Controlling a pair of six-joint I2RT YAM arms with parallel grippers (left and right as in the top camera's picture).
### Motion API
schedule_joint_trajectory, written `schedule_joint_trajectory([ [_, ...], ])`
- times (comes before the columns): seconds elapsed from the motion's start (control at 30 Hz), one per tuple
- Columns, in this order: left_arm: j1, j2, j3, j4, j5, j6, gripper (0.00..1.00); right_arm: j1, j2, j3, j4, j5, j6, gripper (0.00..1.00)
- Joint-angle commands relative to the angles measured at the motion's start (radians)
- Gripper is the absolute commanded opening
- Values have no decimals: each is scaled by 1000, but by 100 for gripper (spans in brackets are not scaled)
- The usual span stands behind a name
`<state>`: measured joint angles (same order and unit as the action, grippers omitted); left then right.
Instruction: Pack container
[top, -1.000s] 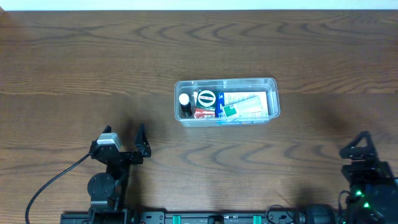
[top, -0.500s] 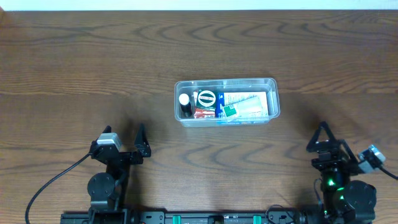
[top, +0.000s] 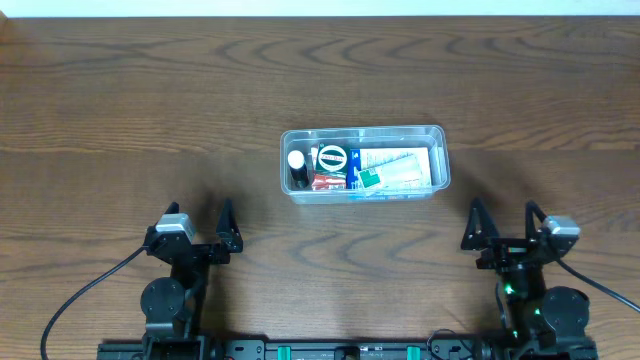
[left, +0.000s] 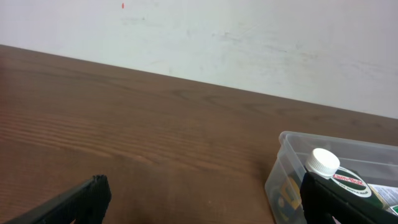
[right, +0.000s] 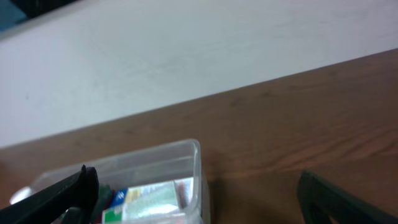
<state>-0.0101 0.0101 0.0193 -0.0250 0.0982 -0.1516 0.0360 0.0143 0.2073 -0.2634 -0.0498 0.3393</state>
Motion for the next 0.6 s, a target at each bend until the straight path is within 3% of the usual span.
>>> schedule_joint_trajectory([
  [0.0, 5, -6, -15, -37, 18, 20, 98, -5, -9, -53, 43, -21, -72, 99],
  [0.13, 5, -6, -15, -37, 18, 20, 98, -5, -9, -142, 163, -21, -87, 99],
  [0.33, 5, -6, -15, -37, 18, 20, 98, -13, -9, -193, 174, -2, -89, 99],
  [0.57, 5, -6, -15, -37, 18, 20, 98, -13, -9, -196, 180, 1, -311, 99],
])
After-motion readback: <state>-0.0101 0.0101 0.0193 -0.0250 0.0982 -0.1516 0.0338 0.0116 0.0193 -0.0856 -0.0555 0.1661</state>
